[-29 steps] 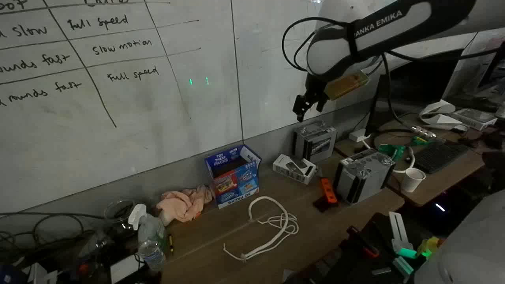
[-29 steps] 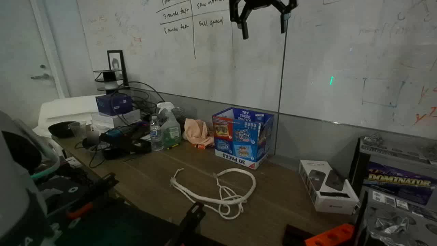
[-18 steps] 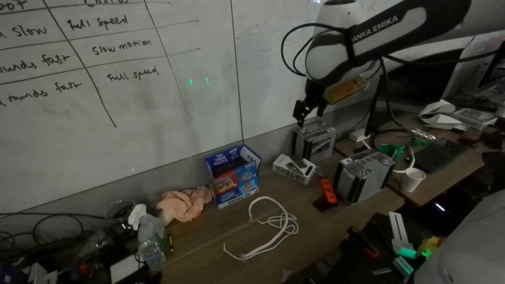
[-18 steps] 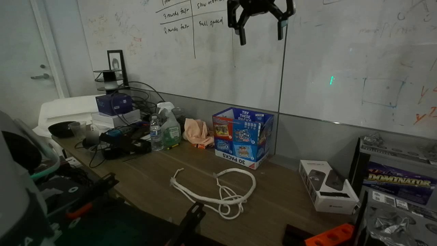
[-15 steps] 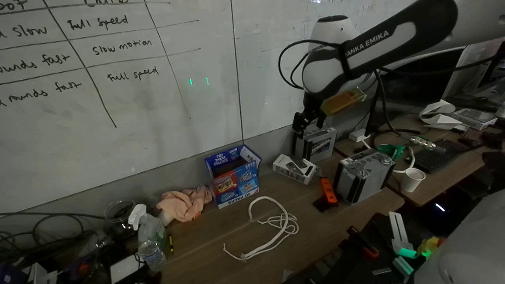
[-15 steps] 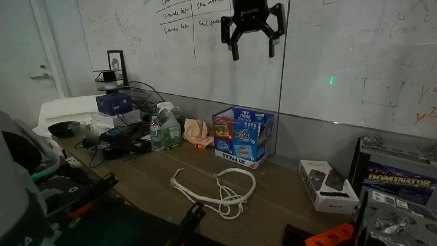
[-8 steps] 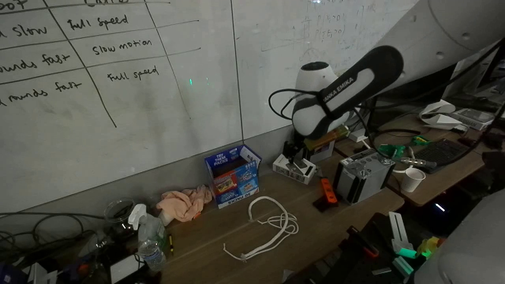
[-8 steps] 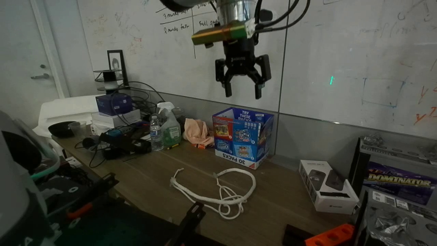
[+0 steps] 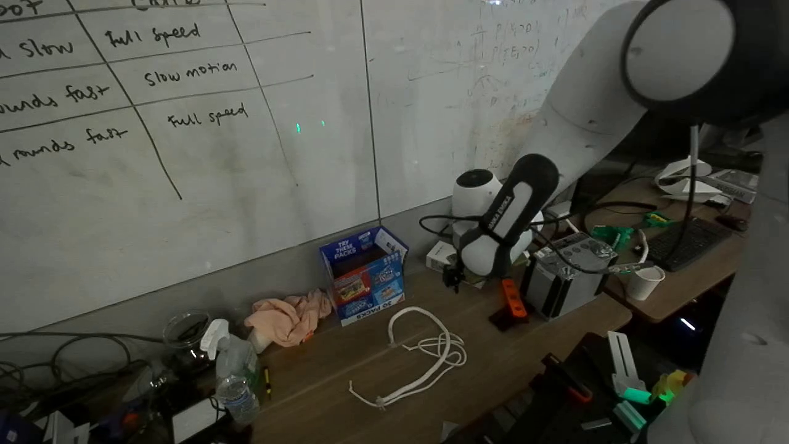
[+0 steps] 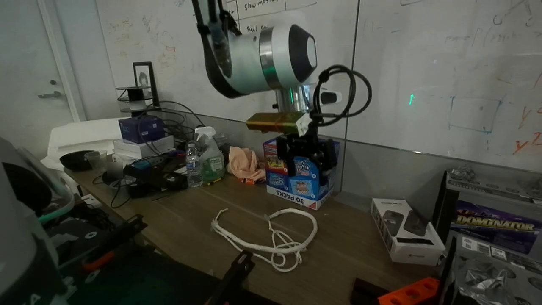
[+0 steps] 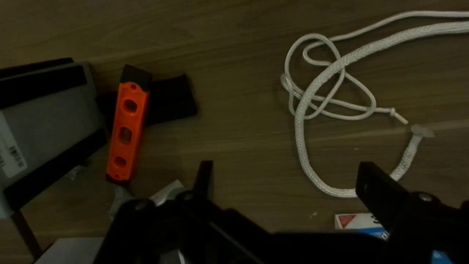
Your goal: Put the white ropes inside the blue box.
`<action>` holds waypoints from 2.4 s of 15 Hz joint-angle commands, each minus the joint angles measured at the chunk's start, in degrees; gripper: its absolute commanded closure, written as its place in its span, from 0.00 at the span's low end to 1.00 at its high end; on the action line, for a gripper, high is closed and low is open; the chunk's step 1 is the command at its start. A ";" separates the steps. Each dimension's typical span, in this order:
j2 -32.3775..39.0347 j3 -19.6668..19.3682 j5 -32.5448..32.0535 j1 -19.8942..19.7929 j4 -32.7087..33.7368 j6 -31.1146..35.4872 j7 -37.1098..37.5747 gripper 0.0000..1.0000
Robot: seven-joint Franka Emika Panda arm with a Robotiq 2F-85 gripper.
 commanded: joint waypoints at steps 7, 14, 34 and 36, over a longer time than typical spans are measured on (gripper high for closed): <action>24.80 11.01 25.32 -8.83 19.70 -1.86 -22.40 0.00; 33.14 11.24 25.46 -11.33 28.30 -0.15 -30.26 0.00; 44.77 5.14 24.66 -3.74 34.34 8.36 -26.53 0.00; 45.48 4.83 24.78 -3.18 34.95 8.59 -25.87 0.00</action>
